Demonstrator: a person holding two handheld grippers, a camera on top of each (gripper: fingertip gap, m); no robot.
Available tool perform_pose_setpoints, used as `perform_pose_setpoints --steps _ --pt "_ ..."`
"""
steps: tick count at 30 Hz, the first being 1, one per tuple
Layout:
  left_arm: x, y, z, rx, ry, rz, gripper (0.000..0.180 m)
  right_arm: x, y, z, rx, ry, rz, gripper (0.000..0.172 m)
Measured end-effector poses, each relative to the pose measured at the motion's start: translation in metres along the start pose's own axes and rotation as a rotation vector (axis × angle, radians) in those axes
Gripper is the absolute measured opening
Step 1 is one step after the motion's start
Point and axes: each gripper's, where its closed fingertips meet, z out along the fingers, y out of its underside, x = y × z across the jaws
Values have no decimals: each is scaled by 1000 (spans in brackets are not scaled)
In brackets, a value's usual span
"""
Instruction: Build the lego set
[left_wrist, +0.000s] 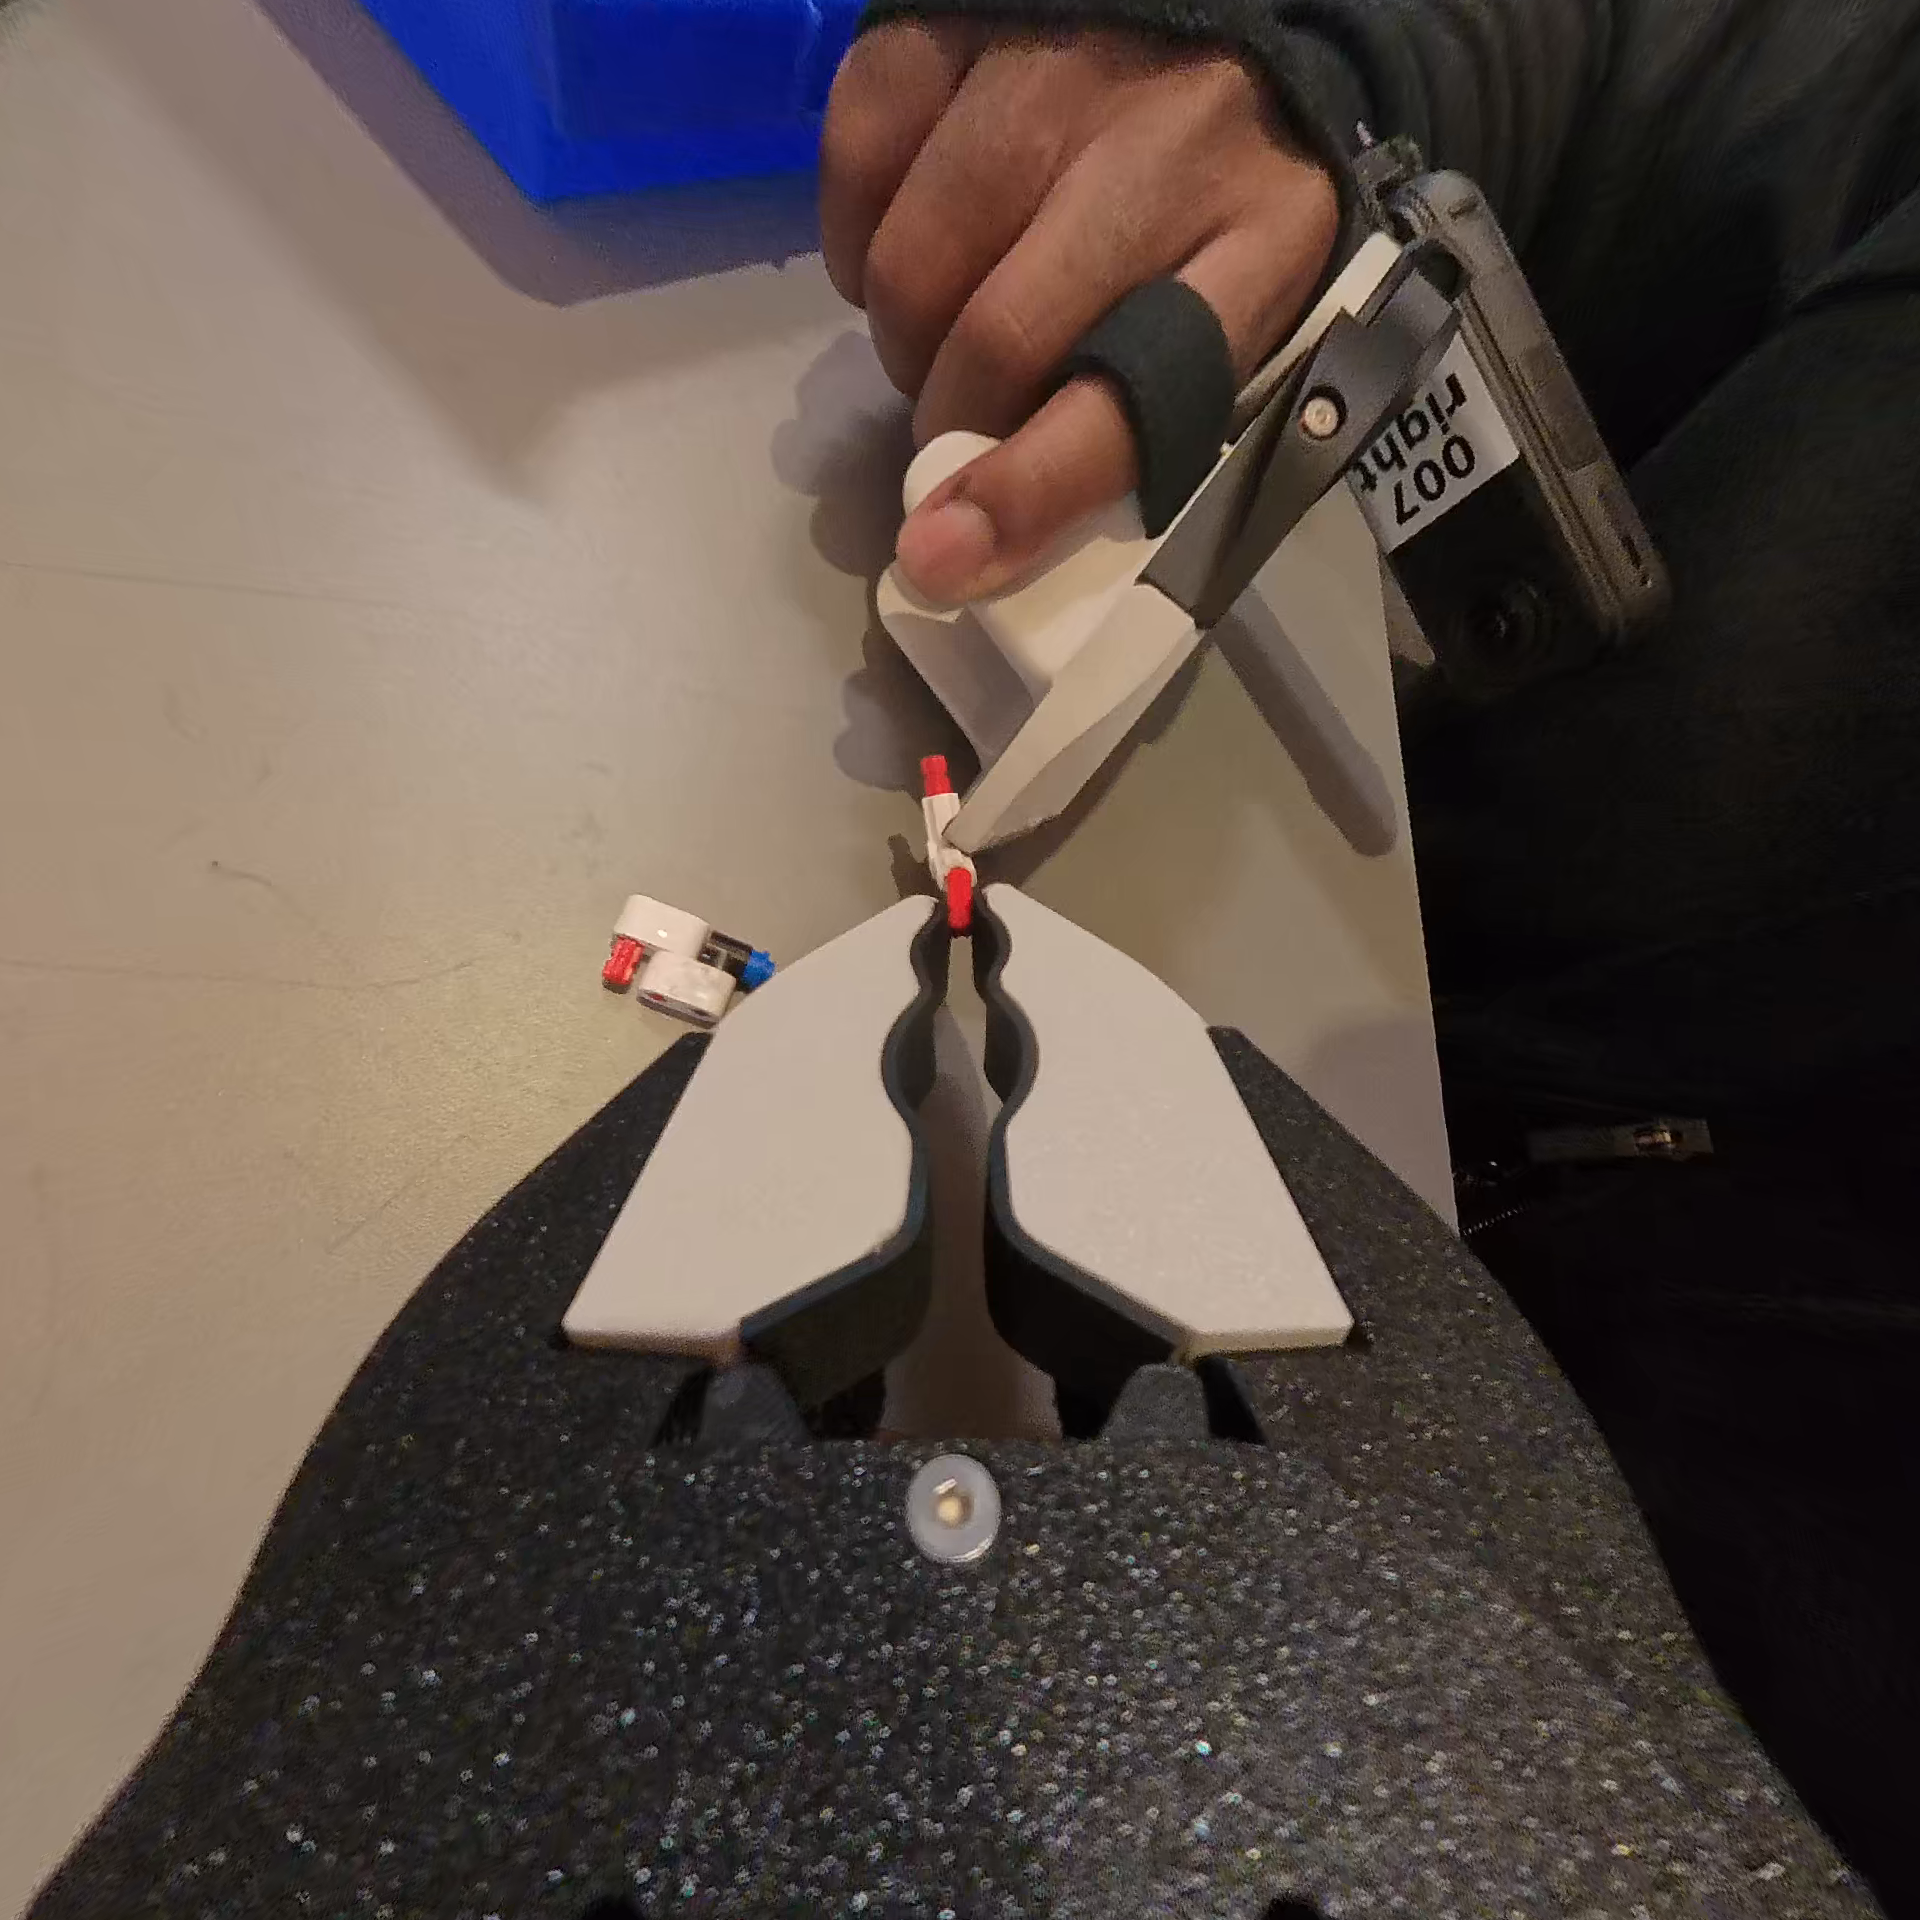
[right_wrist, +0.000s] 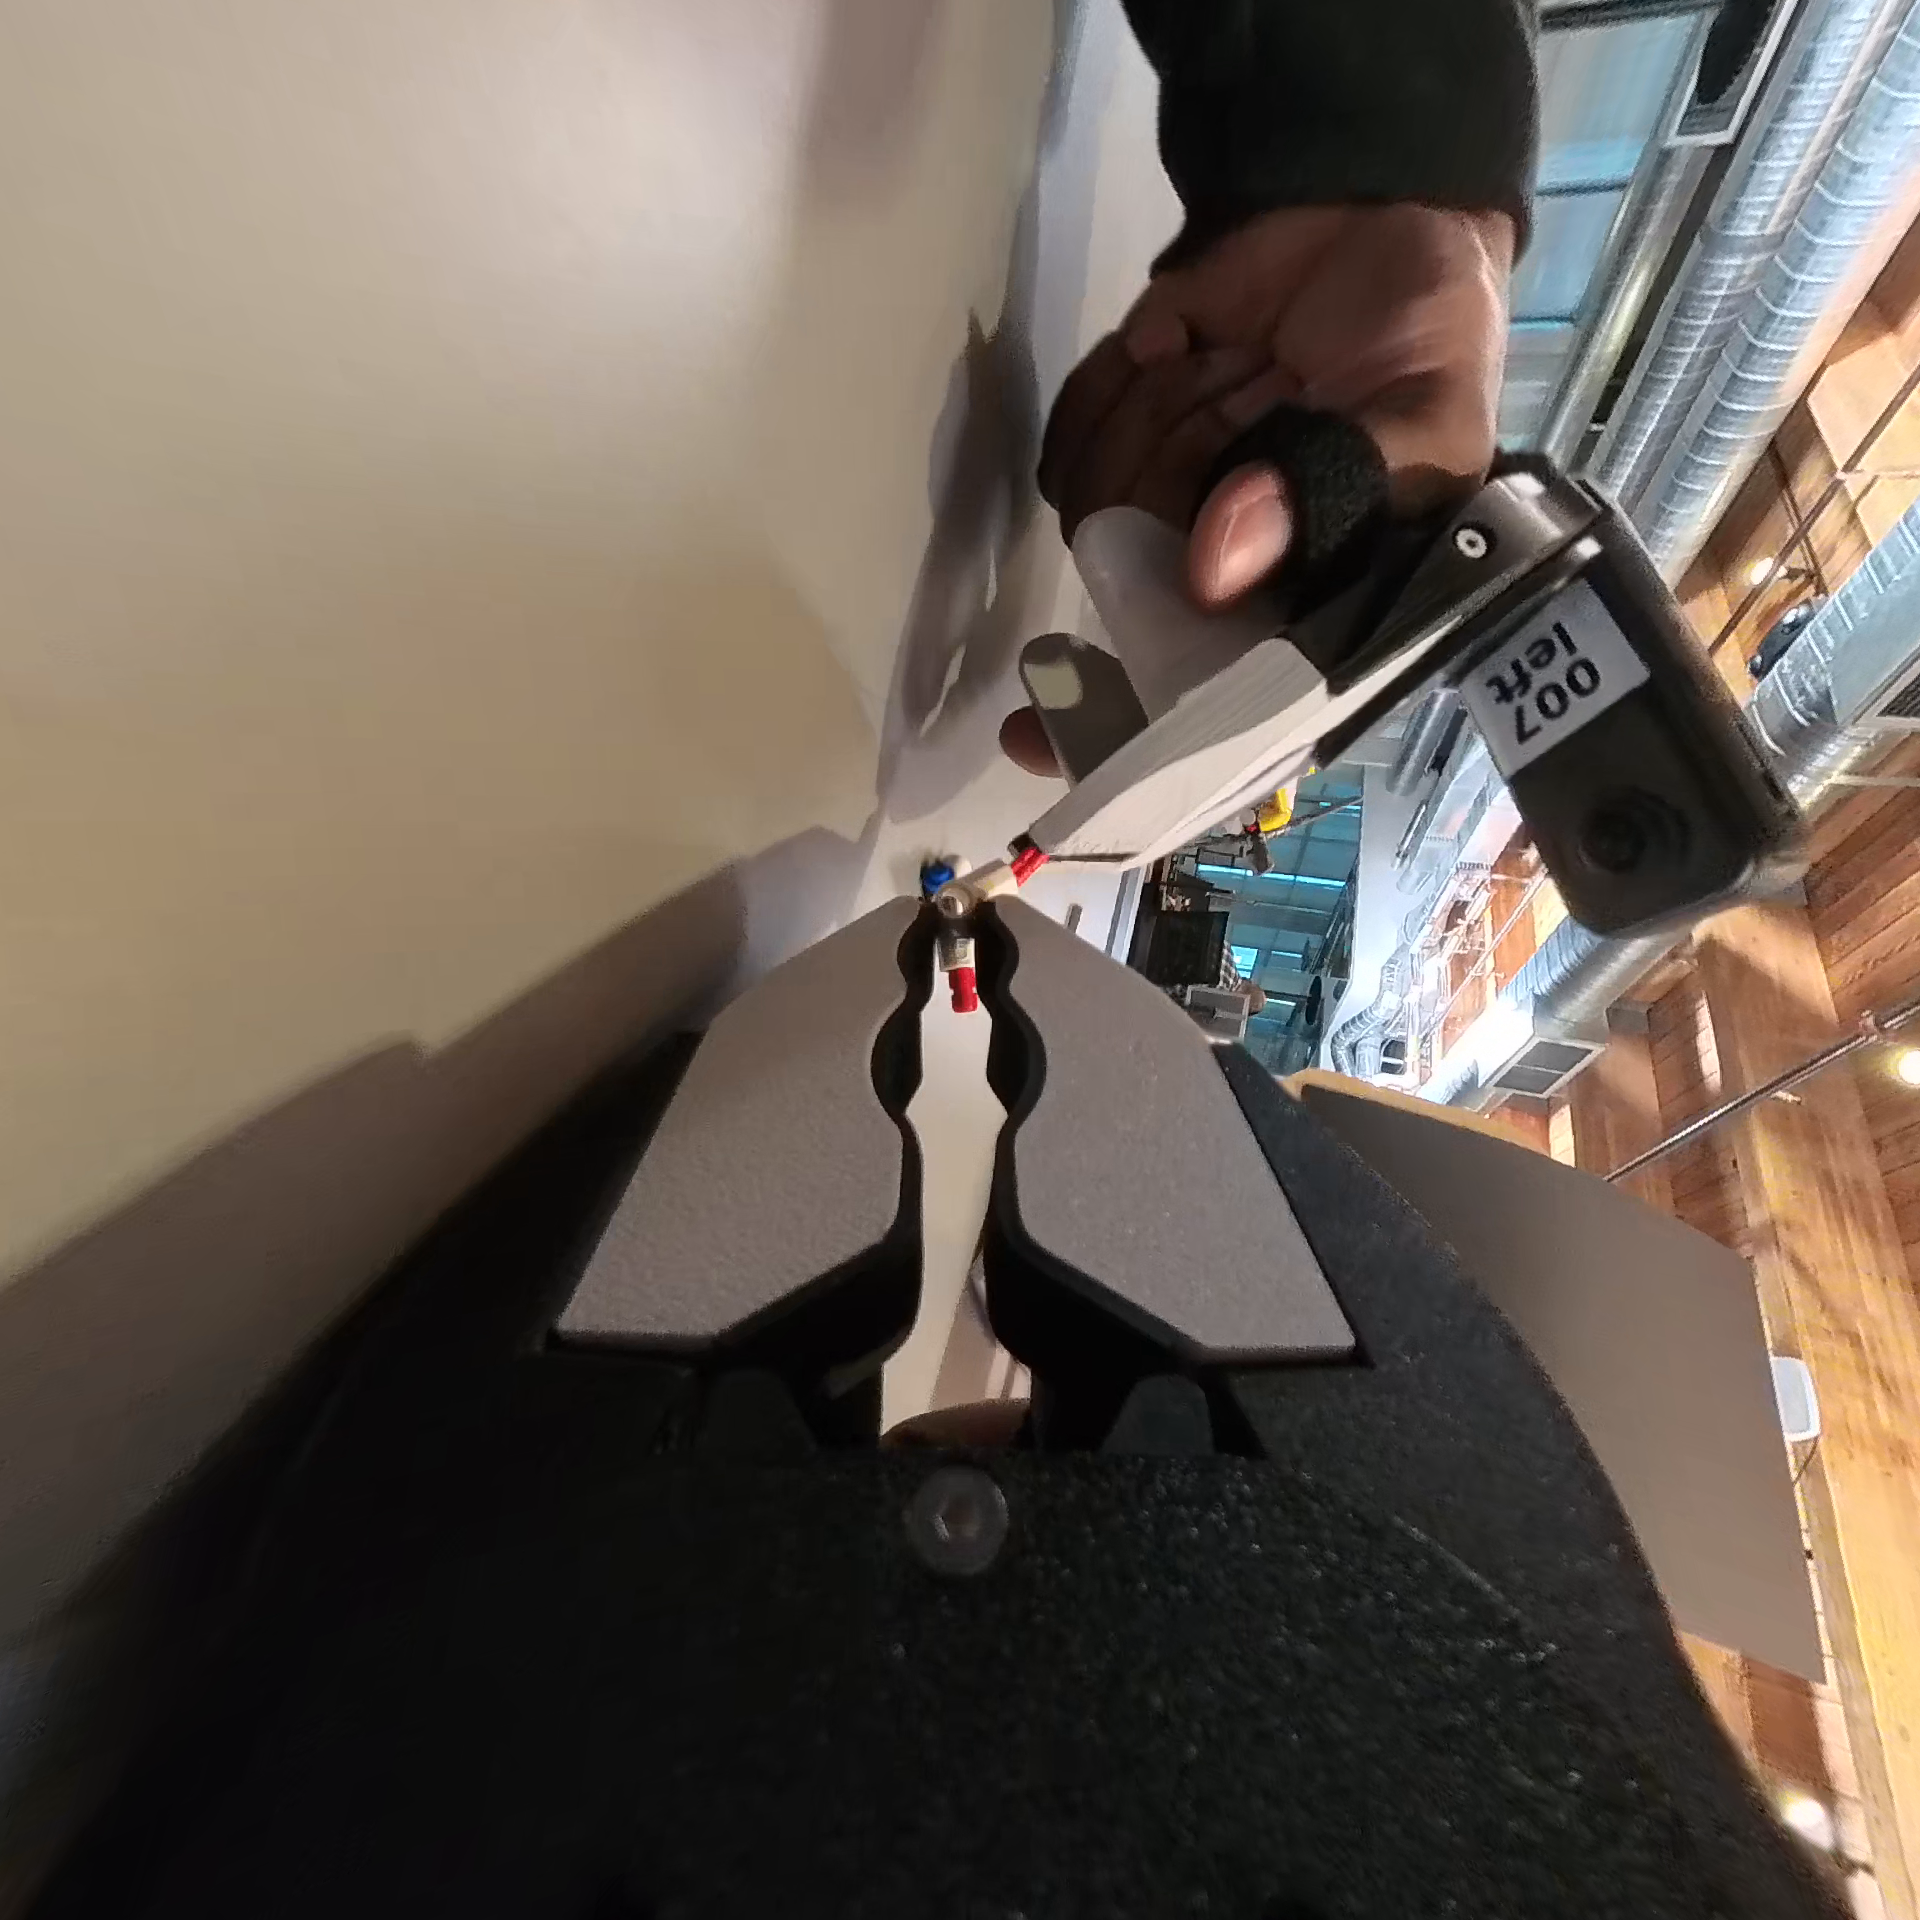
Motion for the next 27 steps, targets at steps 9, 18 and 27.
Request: perform_pose_setpoints --steps 9,18,27 --pt "1 3 3 -46 15 -87 4 -5 -2 0 -39 -21 -111 6" --pt "-4 -3 4 69 22 -276 4 -2 3 -2 -128 2 -231 6" --pt "-4 -5 7 74 78 -356 4 -4 5 -4 -128 6 -246 6"
